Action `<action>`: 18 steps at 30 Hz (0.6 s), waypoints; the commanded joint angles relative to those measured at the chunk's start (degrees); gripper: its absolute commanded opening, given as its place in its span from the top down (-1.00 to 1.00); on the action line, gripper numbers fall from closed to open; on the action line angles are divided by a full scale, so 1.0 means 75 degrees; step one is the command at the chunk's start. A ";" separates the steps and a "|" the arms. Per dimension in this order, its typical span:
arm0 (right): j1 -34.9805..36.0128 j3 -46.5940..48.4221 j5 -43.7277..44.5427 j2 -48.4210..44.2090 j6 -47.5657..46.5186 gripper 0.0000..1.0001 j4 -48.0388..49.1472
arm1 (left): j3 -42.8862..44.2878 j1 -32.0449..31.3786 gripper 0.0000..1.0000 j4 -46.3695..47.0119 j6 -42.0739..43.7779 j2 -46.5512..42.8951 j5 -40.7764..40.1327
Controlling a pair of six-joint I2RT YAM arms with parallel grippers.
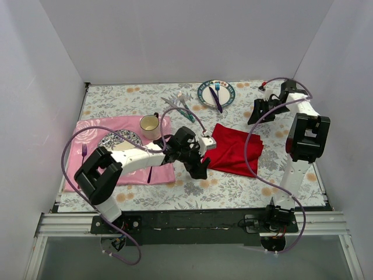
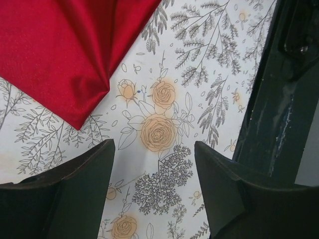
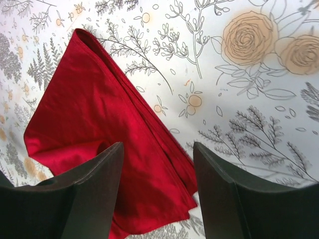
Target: Fold the napkin into a case and place the utensils inside
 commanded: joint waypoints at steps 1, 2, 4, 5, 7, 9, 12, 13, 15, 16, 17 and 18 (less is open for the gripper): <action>0.0027 -0.0423 0.0024 0.0041 0.0173 -0.28 0.0504 | -0.0028 -0.0134 -0.28 0.0486 0.0128 0.0307 -0.0395; 0.0027 -0.0505 0.0012 0.0029 0.0138 -0.28 0.0493 | -0.0005 -0.0158 -0.27 0.0522 0.0069 0.0366 -0.0453; 0.0027 -0.0890 0.0024 -0.0064 0.0044 -0.25 0.0504 | -0.0004 -0.0182 -0.26 0.0639 -0.0118 0.0518 -0.0489; 0.0027 -0.1055 0.0024 -0.0111 -0.0014 -0.25 0.0504 | -0.0051 -0.0182 -0.26 0.0686 -0.0165 0.0577 -0.0524; 0.0027 -0.1627 -0.0011 -0.0216 -0.0085 -0.25 0.0528 | -0.0075 -0.0170 -0.26 0.0803 -0.0352 0.0683 -0.0618; 0.0027 -0.1981 -0.0152 -0.0369 -0.0296 -0.25 0.0411 | -0.0005 -0.0100 -0.25 0.0780 -0.0540 0.0929 -0.0723; 0.0027 -0.2789 -0.0269 -0.0626 -0.0624 -0.22 0.0153 | 0.0077 0.0285 -0.25 0.0686 -0.1020 0.1140 -0.0595; 0.0027 -0.3000 -0.0281 -0.0836 -0.0682 -0.22 0.0153 | 0.0078 0.0392 -0.25 0.0698 -0.1067 0.1140 -0.0571; 0.0027 -0.3750 -0.0397 -0.1129 -0.0834 -0.22 0.0106 | 0.0054 0.0649 -0.25 0.0686 -0.1010 0.1140 -0.0676; 0.0027 -0.3961 -0.0468 -0.1409 -0.0870 -0.22 0.0071 | 0.0077 0.0720 -0.25 0.0640 -0.0975 0.1164 -0.0735; 0.0039 -0.4438 -0.0642 -0.1563 -0.0905 -0.22 0.0024 | 0.0101 0.0802 -0.25 0.0628 -0.0905 0.1187 -0.0770; 0.0051 -0.4617 -0.0737 -0.1692 -0.1045 -0.25 -0.0092 | 0.0124 0.0965 -0.26 0.0616 -0.0881 0.1210 -0.0828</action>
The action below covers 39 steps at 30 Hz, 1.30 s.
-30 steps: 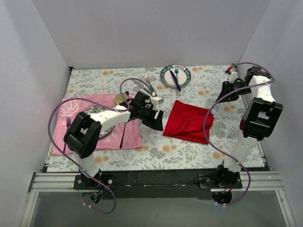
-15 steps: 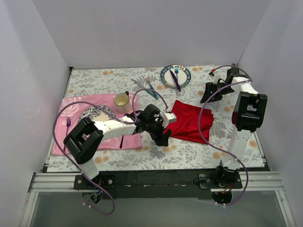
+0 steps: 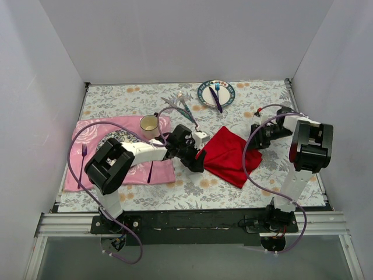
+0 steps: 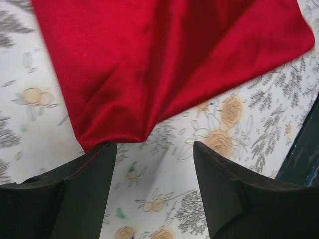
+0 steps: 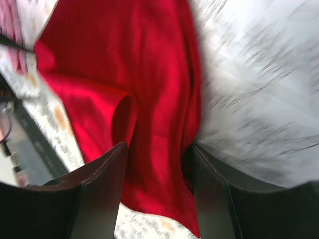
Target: Fold the napkin into a case and place the utensils inside
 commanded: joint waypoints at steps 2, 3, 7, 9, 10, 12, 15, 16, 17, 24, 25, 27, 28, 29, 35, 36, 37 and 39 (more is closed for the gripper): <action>0.0059 -0.1370 -0.0332 -0.0837 -0.0717 -0.26 -0.0670 | 0.0329 0.0684 -0.26 -0.0075 0.0032 0.0276 -0.0430; 0.0094 -0.1696 -0.0415 -0.0955 -0.0753 -0.29 -0.0694 | 0.0411 0.0755 -0.26 -0.0051 0.0032 0.0381 -0.0570; 0.0293 -0.1899 -0.0966 -0.1353 -0.1033 -0.39 -0.1115 | 0.1277 0.1095 -0.28 -0.0192 0.0044 0.1468 -0.0887; 0.0608 -0.1934 -0.1213 -0.1401 -0.1057 -0.45 -0.1233 | 0.1886 0.1353 -0.28 -0.0238 -0.0026 0.1787 -0.0887; 0.0715 -0.1981 -0.1248 -0.1401 -0.1069 -0.46 -0.1257 | 0.2085 0.1423 -0.28 -0.0250 -0.0050 0.1904 -0.0876; 0.0949 -0.2016 -0.1318 -0.1366 -0.1058 -0.46 -0.1315 | 0.2590 0.1622 -0.28 -0.0471 -0.0050 0.2116 -0.0771; 0.0950 -0.1947 -0.1296 -0.1273 -0.1232 -0.44 -0.1747 | 0.2581 0.1787 -0.27 -0.0719 0.0125 0.1650 -0.0174; 0.0927 -0.1876 -0.1226 -0.1319 -0.1315 -0.43 -0.1900 | 0.2417 0.1822 -0.27 -0.0708 0.0276 0.1369 -0.0010; 0.0869 -0.1748 -0.1132 -0.1366 -0.1385 -0.41 -0.2110 | 0.2230 0.1822 -0.27 -0.0707 0.0382 0.1099 0.0270; 0.0072 -0.1185 -0.0780 -0.2057 -0.1131 -0.13 -0.1986 | 0.1068 0.1822 -0.29 -0.0777 0.1844 -0.1211 0.1875; 0.0071 -0.1161 -0.0780 -0.2185 -0.0954 -0.07 -0.1821 | 0.1195 0.1799 -0.31 -0.0905 0.2266 -0.1270 0.2145; 0.0095 -0.1126 -0.1060 -0.2280 -0.0509 0.17 -0.1411 | 0.1395 0.1647 -0.32 -0.1117 0.3284 -0.1166 0.2347; 0.0118 -0.1102 -0.1154 -0.2338 -0.0078 0.25 -0.1026 | 0.1663 0.1542 -0.32 -0.1106 0.3382 -0.0980 0.2150; 0.0165 -0.1091 -0.1224 -0.2350 0.0182 0.42 -0.0756 | 0.1851 0.1251 -0.33 -0.1106 0.3465 -0.0827 0.1904; 0.0528 -0.1243 -0.0770 -0.2140 0.1787 0.84 0.1270 | 0.2122 0.0172 -0.34 0.0181 0.2915 -0.0042 0.0133; 0.0575 -0.1254 -0.0687 -0.2058 0.1941 0.86 0.1437 | 0.2157 0.0065 -0.34 0.0496 0.2892 0.0076 0.0028; 0.0587 -0.1254 -0.0663 -0.1883 0.2012 0.86 0.1543 | 0.2239 -0.0028 -0.34 0.0569 0.2914 0.0216 -0.0101; 0.0610 -0.1266 -0.0510 -0.1660 0.2258 0.88 0.1836 | 0.2730 -0.0275 -0.35 0.0570 0.2903 0.0708 -0.0230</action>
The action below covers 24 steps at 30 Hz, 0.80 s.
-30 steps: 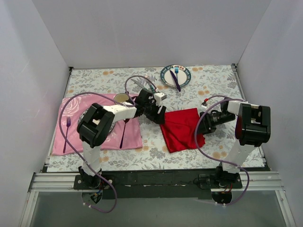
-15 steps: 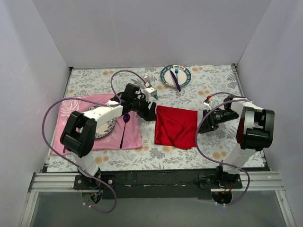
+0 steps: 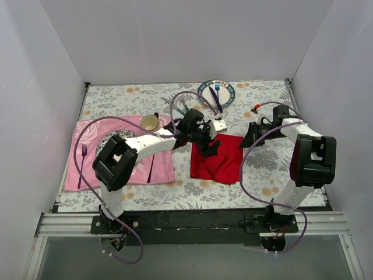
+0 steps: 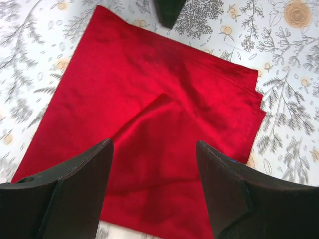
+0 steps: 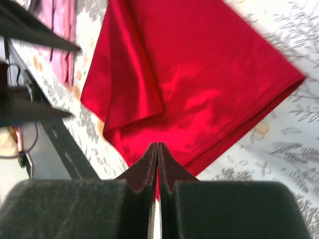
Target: Fold the napkin into a case and place the utensils inside
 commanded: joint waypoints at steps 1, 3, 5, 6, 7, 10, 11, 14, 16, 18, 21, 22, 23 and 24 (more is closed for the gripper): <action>0.0077 -0.0016 0.0300 0.0474 0.1008 0.88 0.1251 | 0.0840 -0.0386 -0.35 0.0555 0.0027 0.0636 -0.0747; 0.0100 -0.0074 0.0464 0.0614 0.1219 0.91 0.1579 | 0.1366 -0.0527 -0.36 0.0485 -0.0056 0.1150 -0.0841; 0.0112 -0.0110 0.0640 0.0720 0.1336 0.92 0.1755 | 0.1684 -0.0678 -0.37 0.0415 -0.0009 0.1480 -0.0992; 0.0112 -0.0110 0.0675 0.0813 0.1430 0.92 0.1883 | 0.1940 -0.0726 -0.39 0.0345 -0.0009 0.1772 -0.1028; 0.0112 -0.0098 0.0780 0.0849 0.1500 0.93 0.1942 | 0.2071 -0.0750 -0.40 0.0286 -0.0009 0.1902 -0.1040; 0.0112 -0.0110 0.0863 0.0955 0.1688 0.93 0.2107 | 0.2493 -0.0785 -0.40 -0.0030 -0.0149 0.2360 -0.0947; 0.0112 -0.0110 0.0886 0.0978 0.1723 0.94 0.2095 | 0.2575 -0.0785 -0.40 -0.0112 -0.0161 0.2453 -0.0900; 0.0124 -0.0098 0.1027 0.1072 0.1782 0.95 0.2119 | 0.2879 -0.0797 -0.39 -0.0393 -0.0220 0.2793 -0.0795; 0.0124 -0.0110 0.1073 0.1131 0.1794 0.95 0.2084 | 0.3230 -0.0797 -0.36 -0.0873 -0.0243 0.3050 -0.0817; 0.0124 -0.0098 0.1155 0.1177 0.1794 0.95 0.2049 | 0.3384 -0.0797 -0.33 -0.1386 -0.0197 0.3122 -0.0864; 0.0124 -0.0075 0.1389 0.1248 0.1771 0.97 0.2002 | 0.3256 -0.0797 -0.27 -0.1892 -0.0056 0.2900 -0.1145; 0.0124 -0.0040 0.1529 0.1271 0.1759 0.97 0.1990 | 0.3163 -0.0785 -0.25 -0.2022 0.0095 0.2772 -0.1273; 0.0124 -0.0016 0.1600 0.1295 0.1736 0.97 0.1932 | 0.2860 -0.0773 -0.23 -0.2116 0.0166 0.2411 -0.1286; 0.0124 0.0019 0.1671 0.1353 0.1735 0.97 0.1908 | 0.2695 -0.0762 -0.19 -0.2291 0.0236 0.2210 -0.1310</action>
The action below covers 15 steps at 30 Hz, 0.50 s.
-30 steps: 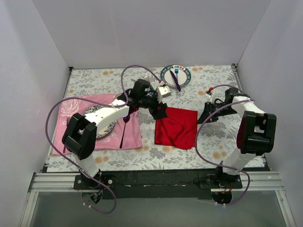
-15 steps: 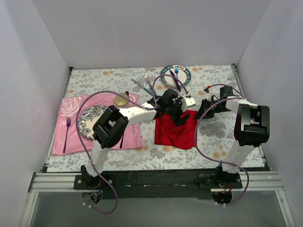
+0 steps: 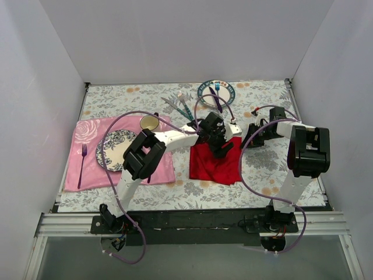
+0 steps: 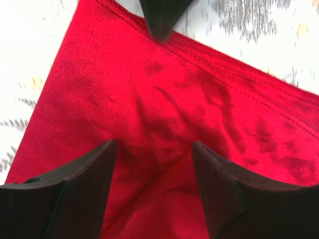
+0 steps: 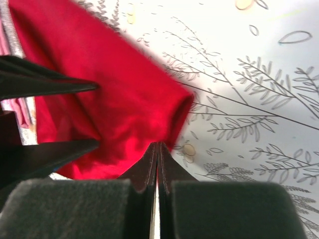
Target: Fold the napkin into a case and place the utensils inside
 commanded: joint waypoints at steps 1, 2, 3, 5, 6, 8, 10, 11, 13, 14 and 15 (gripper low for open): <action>0.0045 0.0109 0.0461 0.0167 0.0045 0.97 -0.0056 | -0.0631 0.0060 -0.18 -0.1030 0.0391 -0.1291 -0.0206; 0.0045 0.0121 0.0521 0.0191 0.0045 0.97 -0.0057 | -0.0842 0.0119 -0.17 -0.1054 0.0403 -0.1549 -0.0135; 0.0045 0.0121 0.0579 0.0202 0.0068 0.97 -0.0045 | -0.1274 0.0154 -0.15 -0.1135 0.0427 -0.2038 -0.0100; 0.0057 0.0121 0.0662 0.0214 0.0069 0.97 -0.0033 | -0.1651 0.0283 -0.15 -0.1357 0.0555 -0.2498 -0.0041; 0.0069 0.0133 0.0685 0.0226 0.0069 0.97 -0.0056 | -0.2036 0.0330 -0.15 -0.1405 0.0579 -0.2930 -0.0053; 0.0092 0.0144 0.0732 0.0226 0.0057 0.97 -0.0057 | -0.2424 0.0564 -0.14 -0.1534 0.0614 -0.3342 0.0191; 0.0116 0.0145 0.0697 0.0214 0.0045 0.97 -0.0080 | -0.2952 0.0774 -0.14 -0.1546 0.0603 -0.3891 0.0322; 0.0127 0.0156 0.0651 0.0214 0.0045 0.97 -0.0092 | -0.3070 0.0810 -0.14 -0.1674 0.0719 -0.4034 0.0357; 0.0139 0.0180 0.0453 0.0144 -0.0013 0.97 -0.0127 | -0.3420 0.0962 -0.12 -0.1850 0.0895 -0.4408 0.0568; 0.0139 0.0191 0.0381 0.0098 -0.0025 0.97 -0.0162 | -0.3527 0.1033 -0.11 -0.2037 0.0977 -0.4515 0.0626; 0.0151 0.0226 0.0334 -0.0019 -0.0048 0.97 -0.0208 | -0.3644 0.1115 -0.08 -0.2166 0.1187 -0.4644 0.0789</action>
